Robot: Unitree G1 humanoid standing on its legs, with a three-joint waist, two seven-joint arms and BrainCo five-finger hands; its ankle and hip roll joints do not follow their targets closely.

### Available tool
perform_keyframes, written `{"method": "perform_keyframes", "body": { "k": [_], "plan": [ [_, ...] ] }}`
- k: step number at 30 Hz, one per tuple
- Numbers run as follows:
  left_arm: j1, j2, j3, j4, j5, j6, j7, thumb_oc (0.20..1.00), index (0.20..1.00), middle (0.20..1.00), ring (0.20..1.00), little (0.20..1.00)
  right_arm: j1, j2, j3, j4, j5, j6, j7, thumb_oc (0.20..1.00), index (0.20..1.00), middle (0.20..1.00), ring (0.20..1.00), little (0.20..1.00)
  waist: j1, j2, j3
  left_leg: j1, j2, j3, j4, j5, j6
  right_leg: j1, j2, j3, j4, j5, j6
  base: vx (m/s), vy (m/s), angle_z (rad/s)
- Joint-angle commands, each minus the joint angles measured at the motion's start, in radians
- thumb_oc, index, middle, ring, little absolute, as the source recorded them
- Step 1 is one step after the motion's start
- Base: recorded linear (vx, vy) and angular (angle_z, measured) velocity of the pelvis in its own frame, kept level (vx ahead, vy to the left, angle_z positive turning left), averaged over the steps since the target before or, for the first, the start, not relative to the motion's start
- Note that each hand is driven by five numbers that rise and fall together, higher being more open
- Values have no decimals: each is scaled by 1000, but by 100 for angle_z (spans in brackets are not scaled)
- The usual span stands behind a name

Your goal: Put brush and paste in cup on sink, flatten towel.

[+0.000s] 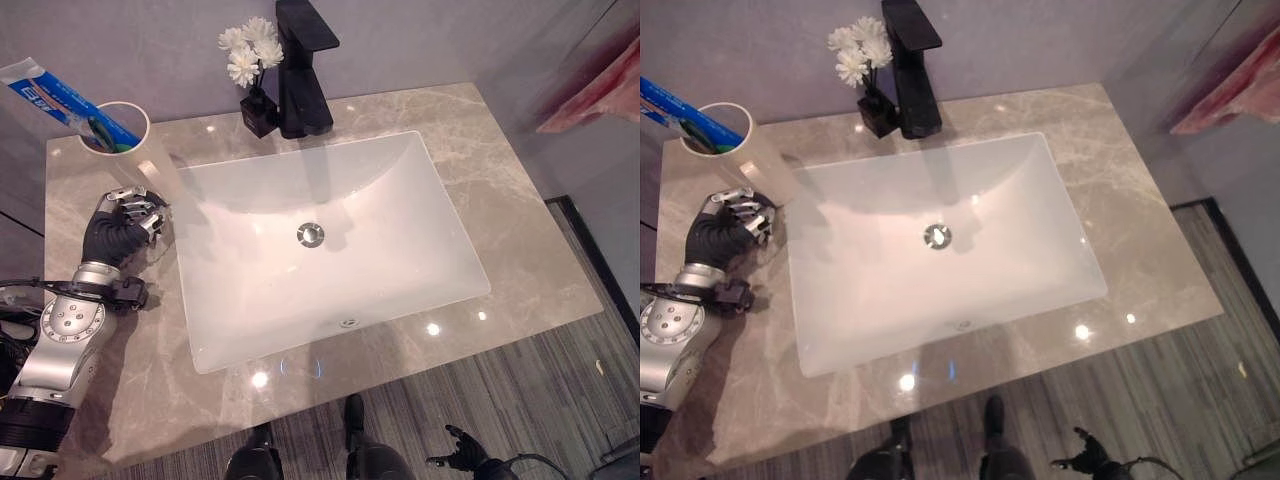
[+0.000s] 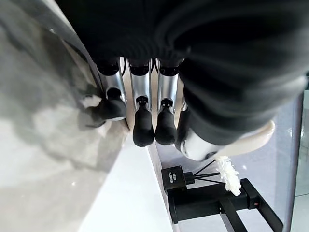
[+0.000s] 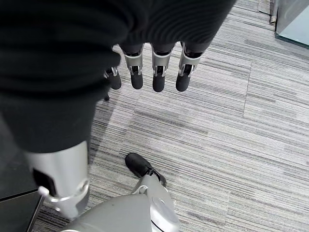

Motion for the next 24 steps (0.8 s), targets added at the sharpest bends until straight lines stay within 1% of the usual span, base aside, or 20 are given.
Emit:
{"method": "perform_keyframes", "body": {
  "k": [1, 15, 24],
  "plan": [
    [-73, -30, -12, 64, 23, -21, 19, 200, 200, 200, 200, 200, -32, -15, 5, -8, 35, -1, 4, 1000, 1000, 1000, 1000, 1000, -7, -5, 21, 32, -14, -11, 14, -6, 19, 28, -50, -23, 45, 173, 57, 13, -21, -4],
    [-157, -29, -23, 137, 44, -17, 59, 200, 200, 200, 200, 200, -27, -19, 8, -32, 46, -6, 7, 1000, 1000, 1000, 1000, 1000, -21, -23, 24, 15, -7, 0, 16, -7, 17, 17, -39, -10, 26, 193, 60, 2, -8, -4],
    [-208, 2, -17, 198, 44, -17, 84, 200, 200, 200, 200, 200, -28, -21, 13, -41, 49, -9, 9, 1000, 1000, 1000, 1000, 1000, -23, -37, 26, 4, -5, 4, 16, -8, 17, 11, -35, -12, 20, 204, 66, 0, -1, -1]
  ]
}}
